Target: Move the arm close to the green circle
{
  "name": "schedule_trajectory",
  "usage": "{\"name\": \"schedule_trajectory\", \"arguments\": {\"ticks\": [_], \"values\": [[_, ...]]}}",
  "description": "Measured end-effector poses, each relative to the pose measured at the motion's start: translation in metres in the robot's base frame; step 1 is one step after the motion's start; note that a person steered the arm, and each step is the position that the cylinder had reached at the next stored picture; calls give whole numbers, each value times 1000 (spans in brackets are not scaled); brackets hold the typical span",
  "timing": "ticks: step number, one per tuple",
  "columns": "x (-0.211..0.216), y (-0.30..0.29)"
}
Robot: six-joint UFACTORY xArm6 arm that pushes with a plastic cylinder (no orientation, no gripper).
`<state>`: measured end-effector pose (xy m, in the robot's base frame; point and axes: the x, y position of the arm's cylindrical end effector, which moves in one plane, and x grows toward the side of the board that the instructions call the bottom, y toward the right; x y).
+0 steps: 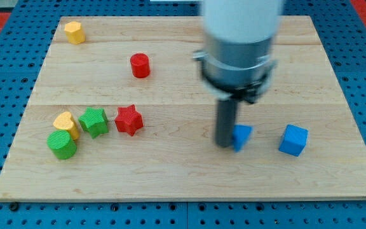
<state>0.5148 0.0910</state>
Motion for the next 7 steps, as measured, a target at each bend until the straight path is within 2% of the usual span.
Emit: {"name": "schedule_trajectory", "arguments": {"ticks": [1, 2, 3, 7], "values": [[-6, 31], [-6, -3], [-5, -66], [0, -71]]}}
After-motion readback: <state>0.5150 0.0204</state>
